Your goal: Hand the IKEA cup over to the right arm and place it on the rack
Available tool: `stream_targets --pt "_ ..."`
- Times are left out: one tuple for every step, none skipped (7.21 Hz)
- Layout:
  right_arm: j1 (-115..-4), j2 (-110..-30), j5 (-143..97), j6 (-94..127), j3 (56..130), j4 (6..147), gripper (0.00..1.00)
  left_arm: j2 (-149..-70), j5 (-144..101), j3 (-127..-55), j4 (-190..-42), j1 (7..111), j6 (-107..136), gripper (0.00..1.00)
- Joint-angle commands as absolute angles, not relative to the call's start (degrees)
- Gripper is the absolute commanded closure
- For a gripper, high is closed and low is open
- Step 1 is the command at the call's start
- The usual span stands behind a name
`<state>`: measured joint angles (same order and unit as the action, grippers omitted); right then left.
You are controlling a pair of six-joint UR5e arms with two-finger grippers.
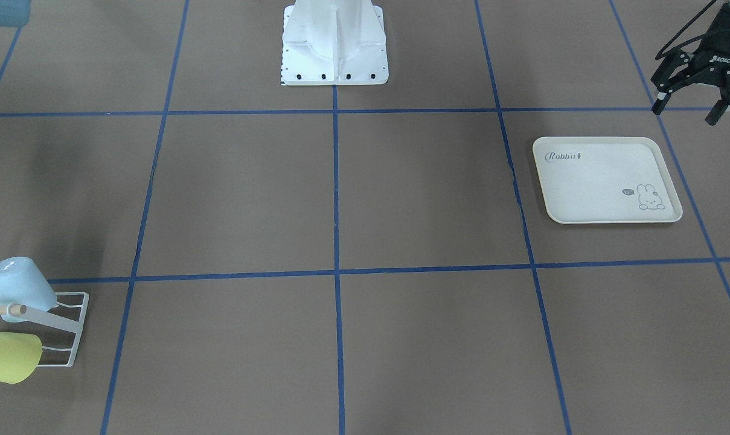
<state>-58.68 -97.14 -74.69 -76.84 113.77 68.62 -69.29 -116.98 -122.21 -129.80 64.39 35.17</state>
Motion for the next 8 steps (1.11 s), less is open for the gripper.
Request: stream_targets --pt "-58.45 -97.13 -69.73 -82.93 105.31 53.98 0.8 -69.35 -116.98 -122.26 -129.81 64.34 35.68 0.0" --pt "-58.45 -95.29 -67.35 -85.06 104.42 54.05 0.8 -69.35 -116.98 -122.26 -129.9 64.34 35.68 0.0" --pt "-58.45 -93.88 -67.15 -87.08 103.28 53.79 0.79 -69.35 -117.07 -121.99 -130.86 64.25 36.21 0.0" --pt "-58.45 -93.43 -66.71 -86.93 100.92 53.35 0.79 -69.35 -117.07 -120.95 -133.31 64.25 37.34 0.0" --pt "-58.45 -92.04 -65.49 -86.66 99.42 53.35 0.79 -69.35 -117.07 -119.81 -135.16 64.25 37.44 0.0" --pt "-58.27 -91.85 -65.3 -86.4 98.97 53.35 0.79 -69.35 -117.07 -119.62 -135.18 64.25 37.44 0.0" --pt "-58.27 -91.85 -65.22 -86.31 98.96 53.35 0.79 -69.35 -117.07 -119.62 -135.18 64.16 37.44 0.0" --pt "-58.18 -91.93 -65.21 -86.22 99.14 53.35 0.79 -69.35 -117.07 -119.62 -135.18 64.25 37.79 0.0"
